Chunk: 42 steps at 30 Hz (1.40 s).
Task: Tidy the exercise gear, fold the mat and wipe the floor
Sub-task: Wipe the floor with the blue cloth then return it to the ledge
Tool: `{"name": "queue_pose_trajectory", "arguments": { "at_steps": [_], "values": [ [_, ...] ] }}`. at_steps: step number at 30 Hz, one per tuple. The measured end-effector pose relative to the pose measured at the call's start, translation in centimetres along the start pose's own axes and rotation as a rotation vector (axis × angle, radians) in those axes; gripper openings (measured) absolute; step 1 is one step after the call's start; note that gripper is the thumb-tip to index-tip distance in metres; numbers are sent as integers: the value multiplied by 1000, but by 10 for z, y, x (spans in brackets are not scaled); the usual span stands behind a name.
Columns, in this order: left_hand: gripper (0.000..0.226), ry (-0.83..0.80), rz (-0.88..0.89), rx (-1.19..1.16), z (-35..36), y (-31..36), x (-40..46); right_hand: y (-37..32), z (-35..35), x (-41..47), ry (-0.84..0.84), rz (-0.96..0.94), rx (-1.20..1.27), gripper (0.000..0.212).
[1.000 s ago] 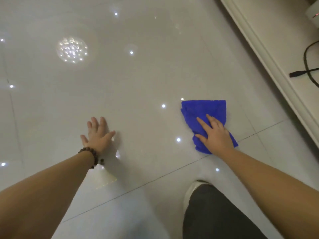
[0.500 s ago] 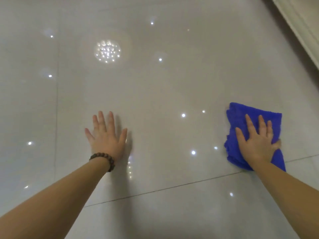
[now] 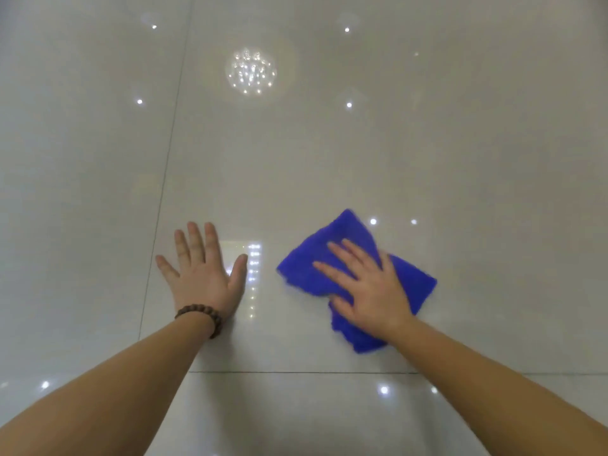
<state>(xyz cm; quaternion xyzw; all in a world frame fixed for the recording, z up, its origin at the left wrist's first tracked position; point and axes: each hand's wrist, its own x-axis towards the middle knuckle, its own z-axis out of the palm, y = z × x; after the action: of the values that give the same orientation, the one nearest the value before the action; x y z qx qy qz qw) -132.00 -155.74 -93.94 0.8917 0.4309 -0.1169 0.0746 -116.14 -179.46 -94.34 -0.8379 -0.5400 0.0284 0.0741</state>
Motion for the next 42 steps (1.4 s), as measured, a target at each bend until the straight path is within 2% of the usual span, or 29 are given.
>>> {"name": "queue_pose_trajectory", "arguments": {
  "at_steps": [2, 4, 5, 6, 7, 8, 10, 11, 12, 13, 14, 17, 18, 19, 20, 23, 25, 26, 28, 31, 32, 33, 34, 35, 37, 38, 39, 40, 42],
  "values": [
    [84, 5, -1, -3, 1, -2, 1, 80, -16, 28, 78, 495, -14, 55],
    [83, 1, -5, -2, 2, -2, 1, 128, -37, 59, 125, 1021, 102, 54],
    [82, 0, -3, -1, 2, -2, 1, 125, -40, 76, 125, 1179, 143, 55],
    [81, -1, 1, -1, 3, -2, 2, 103, -37, 94, 115, 1187, 141, 56],
    [81, -4, 3, -3, 3, -3, 3, 70, -29, 109, 107, 1038, 98, 57],
    [79, -9, 2, -9, 4, -3, 3, 27, -16, 118, 109, 773, 69, 58],
    [76, 4, -2, -51, 5, -2, 3, -49, 7, 116, 8, 109, 72, 58],
    [75, 7, 1, -69, 5, -1, 2, -56, 7, 113, -54, -129, 60, 56],
    [75, 3, 3, -71, 4, -2, 3, -39, 4, 120, -67, -263, 60, 55],
    [74, -6, 1, -61, 3, -3, 3, -7, 2, 131, -24, -212, 49, 54],
    [75, -14, -5, -52, 3, -3, 3, 30, -4, 142, 22, -1, 49, 54],
    [77, -11, 1, -54, 1, -3, 3, 106, -26, 177, 149, 966, 122, 59],
    [77, -9, 2, -54, 2, -4, 4, 99, -28, 194, 145, 1133, 129, 58],
    [78, -6, 2, -60, 3, -4, 4, 78, -22, 212, 132, 1135, 90, 58],
    [78, 3, 3, -66, 3, -4, 4, 48, -14, 231, 96, 987, 74, 59],
    [78, 19, 4, -78, 4, -4, 3, -48, 6, 259, -27, 280, 62, 58],
    [78, 19, 8, -85, 5, -4, 3, -62, 12, 236, -80, -38, 24, 57],
    [78, 23, 10, -80, 5, -4, 4, -51, 10, 218, -61, -60, 37, 57],
    [79, 13, 13, -68, 5, -4, 4, -9, 2, 190, 8, 75, 43, 55],
    [79, 2, 12, -61, 5, -5, 3, 30, -9, 229, 36, 593, 85, 54],
    [79, 0, 13, -60, 5, -5, 3, 21, -10, 259, 41, 716, 117, 54],
    [79, 1, 13, -58, 5, -5, 3, 0, -9, 287, 17, 741, 128, 53],
    [79, 5, 16, -61, 5, -5, 4, -32, -4, 310, -24, 635, 126, 54],
    [79, 9, 16, -68, 5, -5, 4, -68, 3, 326, -72, 403, 120, 54],
    [77, 13, 16, -84, 5, -4, 4, -131, 17, 324, -220, -206, 103, 53],
    [77, 17, 21, -89, 4, -4, 5, -138, 23, 319, -264, -404, 61, 52],
    [77, 25, 23, -90, 5, -4, 4, -125, 22, 323, -235, -465, 36, 51],
    [78, 31, 22, -89, 5, -5, 4, -106, 19, 333, -175, -360, 48, 50],
    [79, 28, 21, -89, 4, -5, 3, -67, 11, 353, -80, 144, 109, 50]
  ]
}}
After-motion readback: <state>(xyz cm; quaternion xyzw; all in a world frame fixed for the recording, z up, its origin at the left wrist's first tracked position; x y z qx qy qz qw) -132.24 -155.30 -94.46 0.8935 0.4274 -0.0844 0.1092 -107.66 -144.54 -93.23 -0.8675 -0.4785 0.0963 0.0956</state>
